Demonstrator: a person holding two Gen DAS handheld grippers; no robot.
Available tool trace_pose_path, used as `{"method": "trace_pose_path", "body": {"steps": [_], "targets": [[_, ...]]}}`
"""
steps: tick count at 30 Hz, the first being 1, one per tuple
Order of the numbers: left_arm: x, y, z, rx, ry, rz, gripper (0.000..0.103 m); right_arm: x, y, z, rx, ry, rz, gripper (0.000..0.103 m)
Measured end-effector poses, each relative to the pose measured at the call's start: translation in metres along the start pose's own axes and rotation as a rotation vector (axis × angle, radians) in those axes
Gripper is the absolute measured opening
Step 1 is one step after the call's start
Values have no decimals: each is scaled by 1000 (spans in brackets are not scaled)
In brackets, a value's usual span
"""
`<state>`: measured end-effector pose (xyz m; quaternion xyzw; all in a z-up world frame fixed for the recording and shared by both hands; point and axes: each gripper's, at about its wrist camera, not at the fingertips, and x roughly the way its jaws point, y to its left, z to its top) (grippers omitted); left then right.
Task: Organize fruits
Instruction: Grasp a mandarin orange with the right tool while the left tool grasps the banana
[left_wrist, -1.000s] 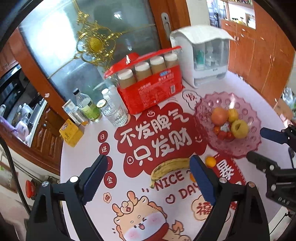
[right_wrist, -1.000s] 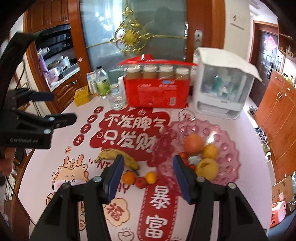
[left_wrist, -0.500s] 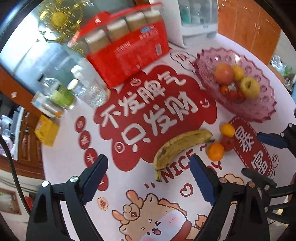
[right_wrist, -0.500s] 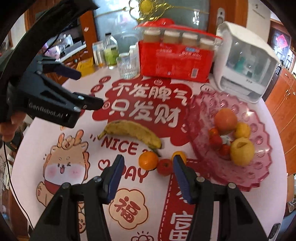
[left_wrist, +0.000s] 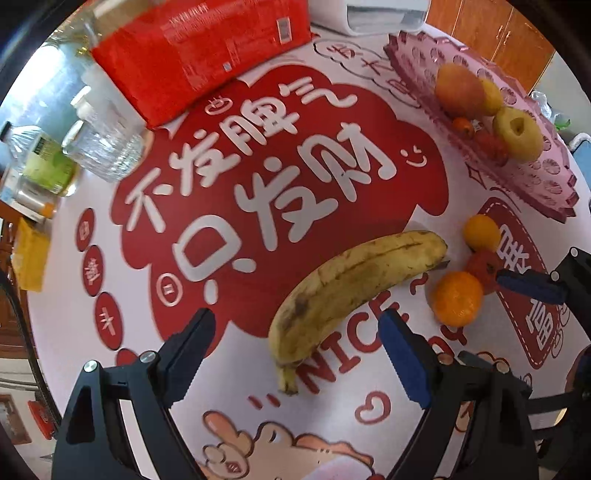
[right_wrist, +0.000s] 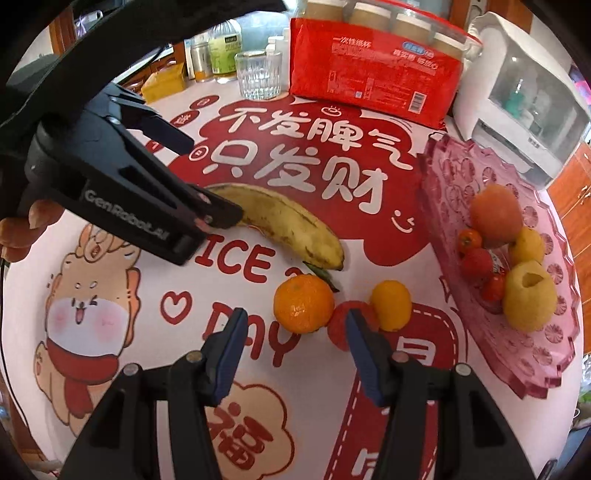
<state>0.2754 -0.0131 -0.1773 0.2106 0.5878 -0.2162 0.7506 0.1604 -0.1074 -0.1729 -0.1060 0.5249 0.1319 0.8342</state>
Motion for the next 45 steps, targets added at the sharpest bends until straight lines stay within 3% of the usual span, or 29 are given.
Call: {"method": "trace_pose_path", "body": {"steps": [8, 10, 14, 19, 21, 27, 45], "targets": [[32, -1, 8, -22, 39, -63, 85, 16, 9, 7, -81, -25, -39, 55], [34, -1, 10, -22, 38, -83, 83, 18, 12, 8, -102, -29, -50, 50], [38, -4, 10, -12, 46, -129, 69, 20, 15, 8, -146, -41, -93, 40], [39, -14, 9, 20, 24, -89, 58, 20, 17, 6, -168, -52, -103, 39], [37, -16, 8, 14, 17, -91, 47, 19, 16, 5, -163, -57, -106, 39], [28, -20, -7, -29, -2, -86, 35, 16, 15, 2, -124, -53, -80, 38], [-20, -16, -67, -244, -34, -72, 33, -22, 14, -19, -33, -82, 1, 38]]}}
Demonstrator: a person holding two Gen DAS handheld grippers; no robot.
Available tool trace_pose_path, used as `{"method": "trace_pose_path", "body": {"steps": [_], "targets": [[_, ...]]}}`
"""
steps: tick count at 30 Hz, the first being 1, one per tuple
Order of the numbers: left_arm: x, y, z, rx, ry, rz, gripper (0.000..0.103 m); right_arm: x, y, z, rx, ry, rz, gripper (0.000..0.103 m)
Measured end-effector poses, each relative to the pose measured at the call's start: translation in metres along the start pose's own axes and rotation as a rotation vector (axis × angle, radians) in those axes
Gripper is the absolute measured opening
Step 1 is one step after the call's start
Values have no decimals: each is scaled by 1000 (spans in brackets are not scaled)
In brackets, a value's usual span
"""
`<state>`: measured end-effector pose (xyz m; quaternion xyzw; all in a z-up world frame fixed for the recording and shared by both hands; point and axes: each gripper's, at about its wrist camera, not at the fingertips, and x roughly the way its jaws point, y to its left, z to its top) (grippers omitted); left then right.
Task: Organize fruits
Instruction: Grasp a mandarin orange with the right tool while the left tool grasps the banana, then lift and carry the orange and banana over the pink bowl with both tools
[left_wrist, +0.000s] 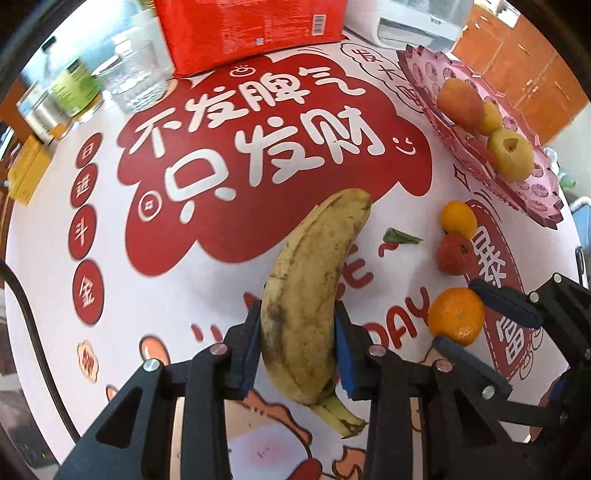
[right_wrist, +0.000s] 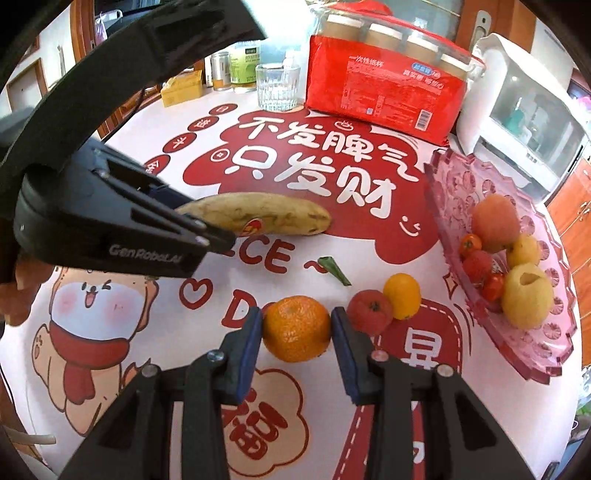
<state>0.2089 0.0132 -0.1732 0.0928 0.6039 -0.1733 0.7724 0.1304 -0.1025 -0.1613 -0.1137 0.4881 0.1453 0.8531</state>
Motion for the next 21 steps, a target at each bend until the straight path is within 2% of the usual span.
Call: {"method": "trace_pose_path", "body": {"steps": [9, 21], "targets": [[-22, -9, -11, -49, -41, -8, 33, -25, -6, -5, 41, -39, 4, 38], [-95, -36, -15, -42, -171, -48, 33, -79, -30, -6, 122, -130, 19, 38]]}}
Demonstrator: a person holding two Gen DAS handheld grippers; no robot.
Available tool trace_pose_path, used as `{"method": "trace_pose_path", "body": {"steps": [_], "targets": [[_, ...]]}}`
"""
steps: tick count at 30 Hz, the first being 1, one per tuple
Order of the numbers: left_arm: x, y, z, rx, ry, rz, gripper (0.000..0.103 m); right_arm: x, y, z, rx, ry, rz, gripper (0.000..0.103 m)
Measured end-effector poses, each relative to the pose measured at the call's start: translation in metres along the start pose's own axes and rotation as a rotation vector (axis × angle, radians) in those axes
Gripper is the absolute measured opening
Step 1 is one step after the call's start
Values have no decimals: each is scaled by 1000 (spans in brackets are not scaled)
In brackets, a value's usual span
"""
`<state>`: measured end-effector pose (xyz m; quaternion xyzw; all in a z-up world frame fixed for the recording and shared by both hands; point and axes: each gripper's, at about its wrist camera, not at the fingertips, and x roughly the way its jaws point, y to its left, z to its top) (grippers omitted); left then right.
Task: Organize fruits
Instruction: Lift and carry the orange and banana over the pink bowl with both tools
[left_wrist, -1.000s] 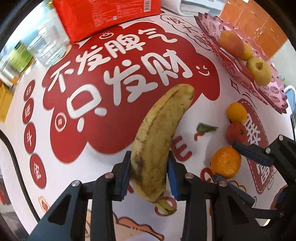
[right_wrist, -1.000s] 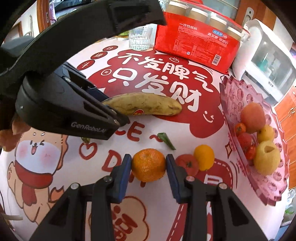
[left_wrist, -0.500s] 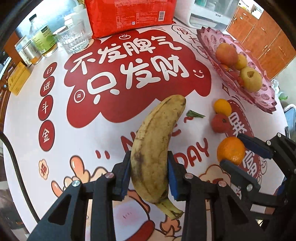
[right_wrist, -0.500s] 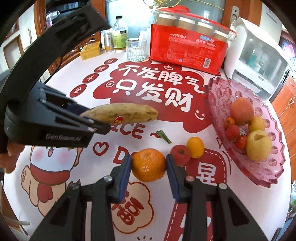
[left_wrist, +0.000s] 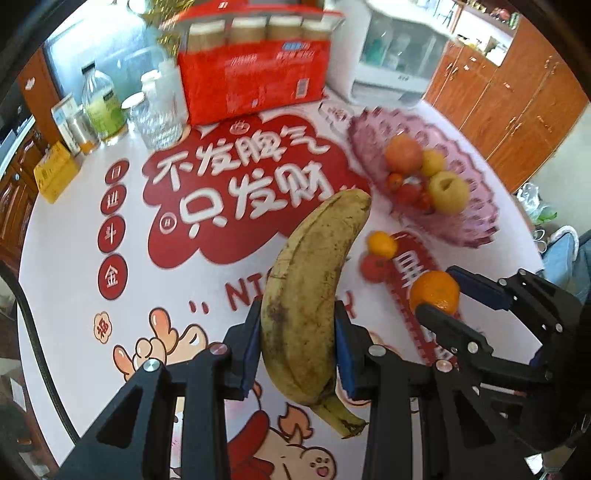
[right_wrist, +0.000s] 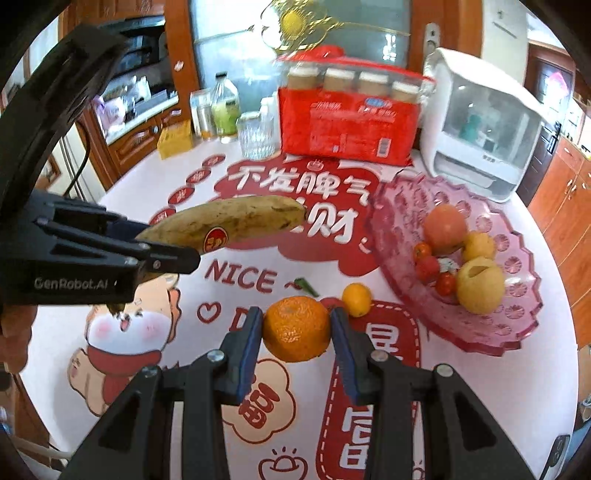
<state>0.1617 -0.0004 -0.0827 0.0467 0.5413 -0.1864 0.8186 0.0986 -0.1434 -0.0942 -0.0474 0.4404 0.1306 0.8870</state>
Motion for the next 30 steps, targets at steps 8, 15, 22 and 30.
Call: {"method": "trace_pose_path", "body": {"steps": [8, 15, 22, 30], "targets": [[-34, -41, 21, 29, -62, -46, 33, -45, -44, 25, 84, -71, 13, 38], [-50, -81, 52, 38, -108, -63, 33, -84, -104, 66, 129, -126, -20, 38], [-60, -113, 93, 11, -160, -62, 34, -110, -159, 110, 128, -167, -51, 38], [-15, -131, 123, -82, -132, -29, 34, -66, -214, 129, 116, -66, -47, 38]]}}
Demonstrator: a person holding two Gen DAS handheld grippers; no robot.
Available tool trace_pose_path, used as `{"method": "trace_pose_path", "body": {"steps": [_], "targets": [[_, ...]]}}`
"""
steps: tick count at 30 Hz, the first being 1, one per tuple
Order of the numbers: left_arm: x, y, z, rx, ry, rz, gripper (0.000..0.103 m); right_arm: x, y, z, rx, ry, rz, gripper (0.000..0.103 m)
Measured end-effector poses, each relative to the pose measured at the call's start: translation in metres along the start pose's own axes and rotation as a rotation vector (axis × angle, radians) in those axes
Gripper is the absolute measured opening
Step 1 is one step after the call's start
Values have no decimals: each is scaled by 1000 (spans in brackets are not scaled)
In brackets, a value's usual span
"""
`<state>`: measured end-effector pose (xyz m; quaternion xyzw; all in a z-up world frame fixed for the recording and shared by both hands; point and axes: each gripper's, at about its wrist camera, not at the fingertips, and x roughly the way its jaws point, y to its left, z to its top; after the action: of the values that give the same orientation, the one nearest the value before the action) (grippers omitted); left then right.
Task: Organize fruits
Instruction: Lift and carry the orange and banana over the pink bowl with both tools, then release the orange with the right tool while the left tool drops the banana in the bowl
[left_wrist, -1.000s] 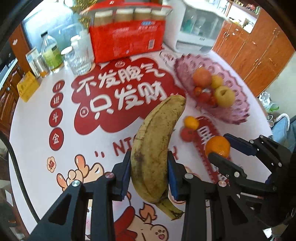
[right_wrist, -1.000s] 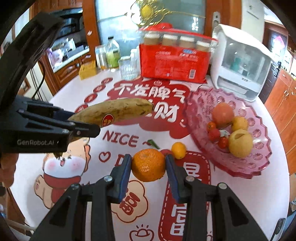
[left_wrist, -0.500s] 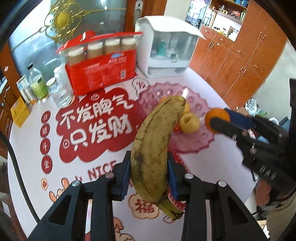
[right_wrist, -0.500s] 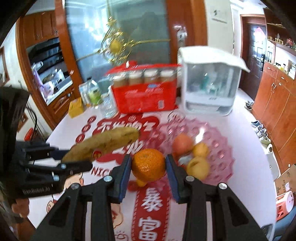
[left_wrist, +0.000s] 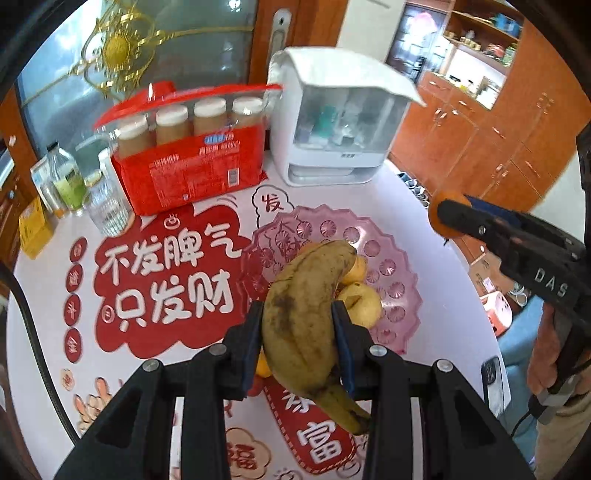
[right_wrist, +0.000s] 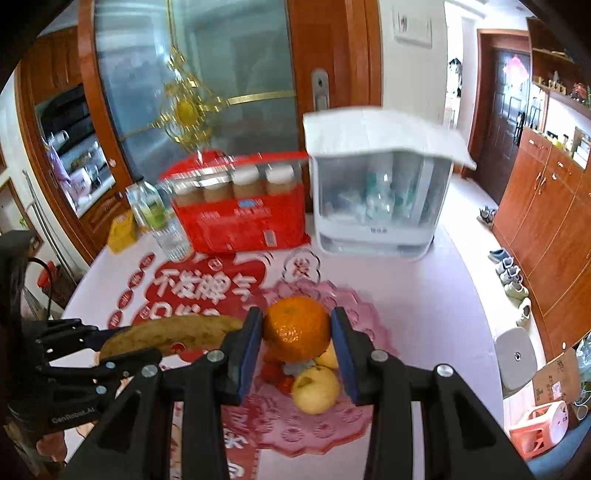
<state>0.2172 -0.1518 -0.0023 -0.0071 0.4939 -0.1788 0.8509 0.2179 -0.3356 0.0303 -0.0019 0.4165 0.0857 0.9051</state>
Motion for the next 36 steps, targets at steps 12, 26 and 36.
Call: {"method": "trace_pose_path", "body": {"steps": [12, 26, 36], "targets": [[106, 9, -5, -166, 55, 56, 34, 115, -38, -45, 13, 216, 8, 38], [145, -3, -24, -116, 124, 111, 35, 164, -62, -78, 40, 334, -12, 39], [130, -18, -20, -64, 94, 155, 89, 150, -50, -77, -6, 289, -28, 50]]}}
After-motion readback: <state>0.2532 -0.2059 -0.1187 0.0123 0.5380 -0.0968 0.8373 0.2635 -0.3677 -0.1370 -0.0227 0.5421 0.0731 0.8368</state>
